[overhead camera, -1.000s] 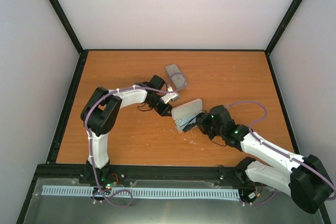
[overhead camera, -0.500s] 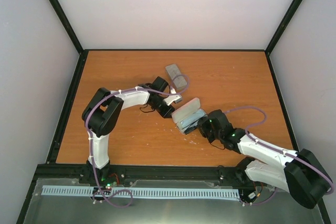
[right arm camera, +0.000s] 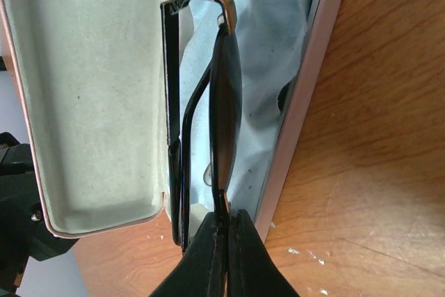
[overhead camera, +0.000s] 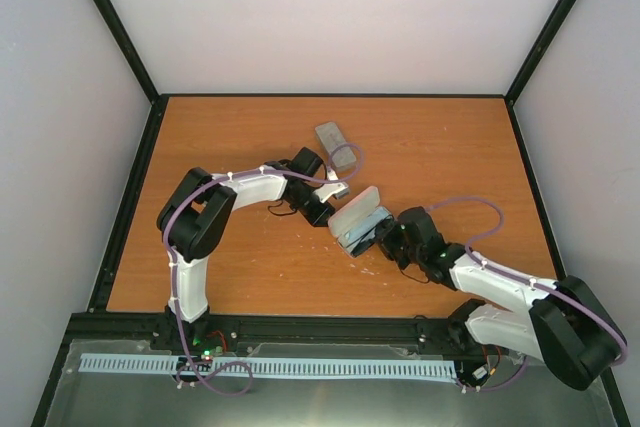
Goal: Organize the sunglasses
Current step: Place the sunglasses in the sunglasses case.
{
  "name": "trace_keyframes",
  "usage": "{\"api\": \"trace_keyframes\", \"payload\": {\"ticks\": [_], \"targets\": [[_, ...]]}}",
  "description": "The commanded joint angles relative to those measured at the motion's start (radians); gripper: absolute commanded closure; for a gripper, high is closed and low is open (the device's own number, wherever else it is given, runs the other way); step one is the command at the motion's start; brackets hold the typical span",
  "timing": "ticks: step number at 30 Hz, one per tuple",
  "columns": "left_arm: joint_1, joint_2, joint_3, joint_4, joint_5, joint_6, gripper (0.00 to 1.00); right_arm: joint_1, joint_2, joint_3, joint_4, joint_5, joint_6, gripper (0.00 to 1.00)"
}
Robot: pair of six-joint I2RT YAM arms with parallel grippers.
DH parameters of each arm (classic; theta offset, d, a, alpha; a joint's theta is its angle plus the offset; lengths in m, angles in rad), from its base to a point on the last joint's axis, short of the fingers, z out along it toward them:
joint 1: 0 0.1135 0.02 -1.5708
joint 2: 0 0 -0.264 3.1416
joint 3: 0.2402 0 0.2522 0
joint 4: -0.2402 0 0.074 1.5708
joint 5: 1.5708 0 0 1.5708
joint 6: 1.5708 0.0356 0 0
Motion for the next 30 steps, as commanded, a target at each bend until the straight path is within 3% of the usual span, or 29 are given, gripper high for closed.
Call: {"api": "trace_keyframes", "payload": {"ticks": [1,19,30], "targets": [[-0.015,-0.045,0.008,0.02,0.013,-0.011,0.95,-0.03,0.018,0.004,0.035,-0.029,-0.065,0.97],[-0.016,-0.04,0.009,0.024,0.01,-0.012,0.95,-0.056,0.207,0.02,0.205,-0.128,-0.067,0.97],[-0.016,-0.035,0.011,0.032,0.015,-0.017,0.95,-0.062,0.099,0.074,-0.085,-0.082,-0.101,0.86]]}}
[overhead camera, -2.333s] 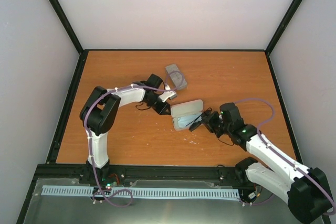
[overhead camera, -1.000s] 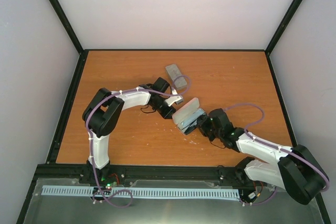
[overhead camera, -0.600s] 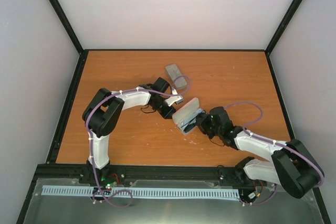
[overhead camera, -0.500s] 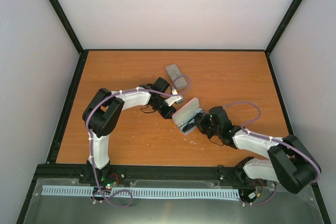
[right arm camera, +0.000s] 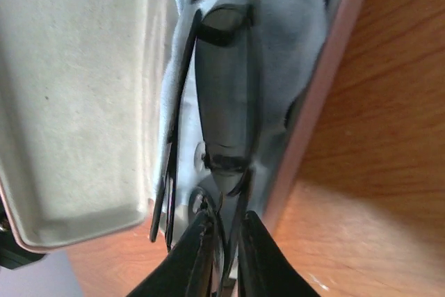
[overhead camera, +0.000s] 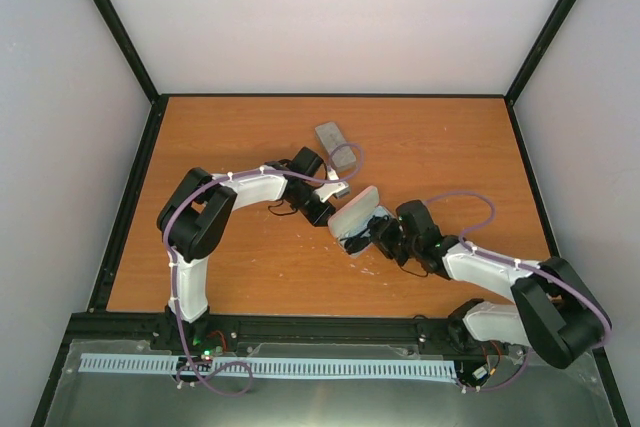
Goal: Organize the sunglasses
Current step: Place the sunglasses in the sunglasses case.
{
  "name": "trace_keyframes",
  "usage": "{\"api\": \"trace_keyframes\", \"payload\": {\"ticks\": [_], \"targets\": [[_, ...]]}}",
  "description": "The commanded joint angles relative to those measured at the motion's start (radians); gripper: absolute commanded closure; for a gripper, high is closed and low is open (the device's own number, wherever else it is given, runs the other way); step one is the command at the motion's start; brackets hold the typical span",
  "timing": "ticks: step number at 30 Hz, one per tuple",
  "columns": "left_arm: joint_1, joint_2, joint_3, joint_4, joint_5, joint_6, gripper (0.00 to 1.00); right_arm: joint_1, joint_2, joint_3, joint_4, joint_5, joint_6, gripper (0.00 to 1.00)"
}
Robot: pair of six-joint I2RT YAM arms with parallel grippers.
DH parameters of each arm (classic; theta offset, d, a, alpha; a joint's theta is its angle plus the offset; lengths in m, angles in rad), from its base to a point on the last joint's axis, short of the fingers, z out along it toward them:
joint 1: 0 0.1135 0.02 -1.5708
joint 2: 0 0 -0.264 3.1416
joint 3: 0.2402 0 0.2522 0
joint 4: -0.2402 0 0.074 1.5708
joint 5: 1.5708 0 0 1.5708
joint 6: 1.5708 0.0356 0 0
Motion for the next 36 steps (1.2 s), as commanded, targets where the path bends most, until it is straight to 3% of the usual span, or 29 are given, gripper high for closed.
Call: {"api": "trace_keyframes", "payload": {"ticks": [1,6,8,10,14,17,36], "targets": [[-0.014,-0.034,0.01,0.02,0.018,-0.012,0.95,-0.004,-0.076,0.031,-0.176,0.05,-0.029,0.81],[-0.015,-0.033,0.011,0.023,0.02,-0.014,0.95,-0.009,-0.122,0.036,-0.246,0.07,-0.037,0.61],[-0.016,-0.033,0.01,0.023,0.02,-0.014,0.95,-0.01,-0.137,0.05,-0.272,0.08,-0.042,0.59],[-0.015,-0.032,0.009,0.024,0.021,-0.013,0.95,-0.01,-0.163,0.063,-0.302,0.102,-0.048,0.64],[-0.016,-0.03,0.011,0.026,0.024,-0.016,0.95,-0.011,-0.19,0.064,-0.282,0.107,-0.057,0.88],[-0.018,-0.029,0.011,0.027,0.026,-0.017,0.95,-0.01,-0.143,0.076,-0.206,0.048,-0.073,0.97],[-0.018,-0.028,0.017,0.018,0.01,-0.007,0.95,-0.005,0.198,0.209,-0.155,-0.072,-0.16,0.97]]}}
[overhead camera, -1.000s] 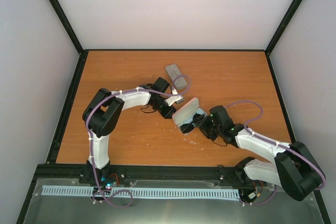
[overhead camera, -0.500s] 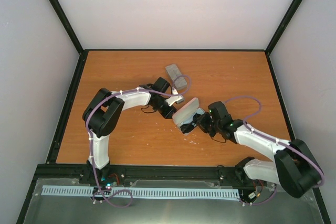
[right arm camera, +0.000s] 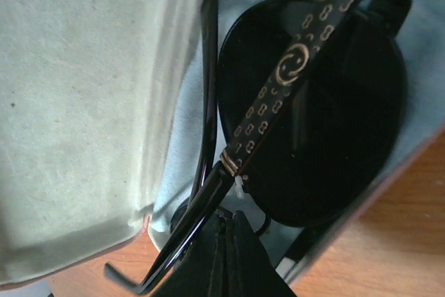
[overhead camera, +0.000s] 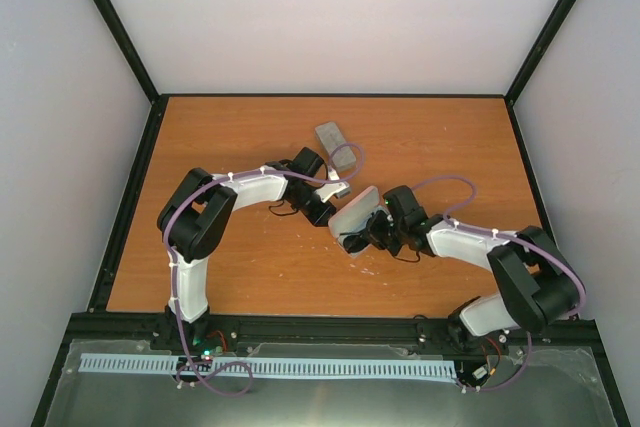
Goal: Organize the sunglasses
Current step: Place the sunglasses in the sunglasses case, then close the sunglasses case at the center of the board.
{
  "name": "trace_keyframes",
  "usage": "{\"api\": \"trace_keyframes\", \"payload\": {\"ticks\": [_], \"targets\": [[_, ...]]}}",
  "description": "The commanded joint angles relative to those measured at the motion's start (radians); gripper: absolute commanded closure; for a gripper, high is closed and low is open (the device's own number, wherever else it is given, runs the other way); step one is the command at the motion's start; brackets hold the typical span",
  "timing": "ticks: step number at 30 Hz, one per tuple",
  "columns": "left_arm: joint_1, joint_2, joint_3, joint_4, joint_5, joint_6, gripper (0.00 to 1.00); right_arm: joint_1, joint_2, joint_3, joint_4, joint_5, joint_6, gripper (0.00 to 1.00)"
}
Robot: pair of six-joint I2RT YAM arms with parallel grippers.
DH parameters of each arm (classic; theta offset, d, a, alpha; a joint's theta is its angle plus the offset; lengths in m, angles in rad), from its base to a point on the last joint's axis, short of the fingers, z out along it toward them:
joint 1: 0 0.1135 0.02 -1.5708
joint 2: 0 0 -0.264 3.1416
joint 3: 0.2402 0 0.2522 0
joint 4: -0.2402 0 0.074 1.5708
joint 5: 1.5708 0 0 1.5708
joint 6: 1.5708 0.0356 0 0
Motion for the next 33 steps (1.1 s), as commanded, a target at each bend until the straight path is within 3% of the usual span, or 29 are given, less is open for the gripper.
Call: {"api": "trace_keyframes", "payload": {"ticks": [1,10,17,20,22,28,33], "targets": [[-0.014,-0.026,0.017,0.01,0.006,0.0,0.95,0.001,0.037,0.041,-0.001,-0.009,-0.031,0.97],[-0.014,-0.026,0.02,0.011,0.008,-0.002,0.95,-0.013,-0.036,0.075,-0.123,0.034,-0.066,0.97],[-0.014,-0.028,0.023,0.01,0.006,-0.003,0.95,-0.013,-0.306,0.124,-0.358,0.107,-0.063,0.84],[-0.014,-0.029,0.024,0.014,0.011,-0.006,0.95,-0.015,-0.402,0.074,-0.413,0.157,-0.028,0.9],[-0.016,-0.031,0.027,0.012,0.009,-0.007,0.95,-0.018,-0.449,-0.002,-0.388,0.165,0.022,0.97],[-0.023,-0.043,0.055,-0.005,-0.006,-0.006,0.95,-0.018,-0.449,-0.157,-0.266,0.175,0.109,0.97],[-0.033,-0.045,0.075,-0.015,-0.025,-0.003,0.95,-0.018,-0.34,-0.203,-0.1,0.157,0.094,0.97]]}}
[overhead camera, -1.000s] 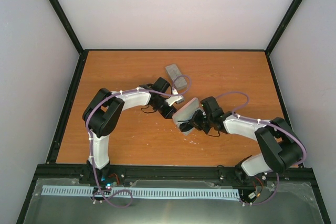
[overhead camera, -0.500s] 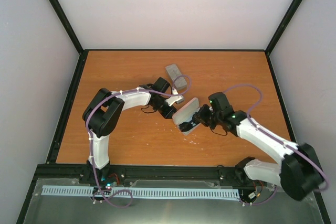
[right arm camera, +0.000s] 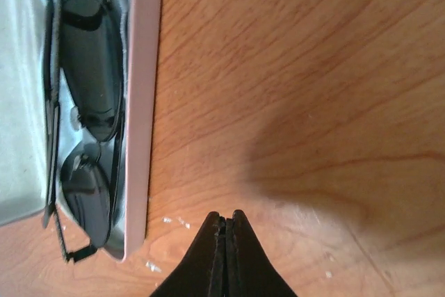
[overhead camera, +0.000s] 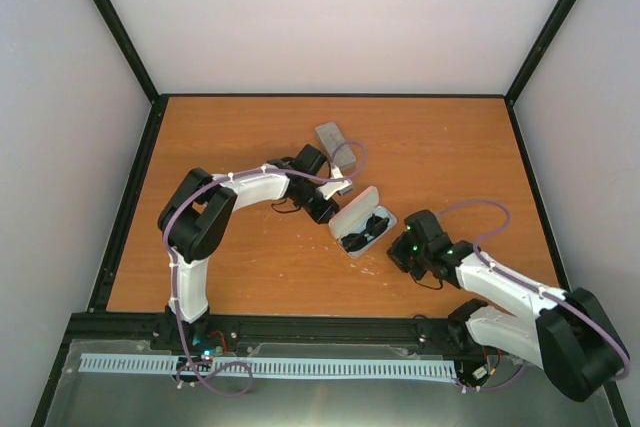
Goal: Organize the sunglasses
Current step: Close the sunglasses case at the center of the board.
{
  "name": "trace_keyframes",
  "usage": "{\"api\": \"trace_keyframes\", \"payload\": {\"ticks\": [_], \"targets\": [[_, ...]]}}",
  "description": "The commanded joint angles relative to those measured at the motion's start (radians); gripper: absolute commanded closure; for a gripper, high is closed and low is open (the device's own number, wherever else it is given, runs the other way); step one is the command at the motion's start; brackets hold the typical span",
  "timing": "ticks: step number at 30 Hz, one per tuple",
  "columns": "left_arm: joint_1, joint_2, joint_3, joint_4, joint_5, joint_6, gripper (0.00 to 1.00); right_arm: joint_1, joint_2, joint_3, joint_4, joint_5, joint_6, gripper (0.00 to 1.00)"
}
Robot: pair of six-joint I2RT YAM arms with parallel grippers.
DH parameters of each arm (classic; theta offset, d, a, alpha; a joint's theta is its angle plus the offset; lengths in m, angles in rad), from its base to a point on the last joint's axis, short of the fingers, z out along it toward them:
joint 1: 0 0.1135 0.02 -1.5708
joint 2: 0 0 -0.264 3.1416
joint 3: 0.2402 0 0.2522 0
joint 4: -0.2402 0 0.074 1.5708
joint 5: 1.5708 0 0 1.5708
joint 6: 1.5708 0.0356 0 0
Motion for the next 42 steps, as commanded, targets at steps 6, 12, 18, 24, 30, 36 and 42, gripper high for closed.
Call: {"api": "trace_keyframes", "payload": {"ticks": [6,12,18,24,30,36,42], "targets": [[-0.041,-0.05,0.057,-0.017,-0.021,0.002,0.95,-0.005,0.264,0.005,0.322,-0.018,-0.013,0.97],[-0.046,-0.044,0.081,-0.031,-0.037,0.005,0.95,-0.005,0.361,0.015,0.387,-0.03,-0.026,0.97],[-0.073,-0.023,0.115,-0.045,-0.052,0.007,0.95,-0.005,0.342,0.013,0.38,-0.021,-0.036,0.97],[-0.146,0.022,0.163,-0.055,-0.06,0.007,0.95,-0.005,0.332,0.012,0.388,-0.019,-0.043,0.97],[-0.176,0.036,0.148,-0.046,-0.06,0.006,0.96,-0.005,0.309,0.024,0.372,-0.006,-0.056,0.97],[-0.176,0.02,0.108,-0.041,-0.085,0.01,0.97,-0.005,0.235,0.036,0.281,0.012,-0.071,0.97],[-0.151,-0.032,0.18,-0.063,-0.101,0.011,0.91,-0.007,-0.017,0.106,-0.046,0.127,-0.101,0.89]]}}
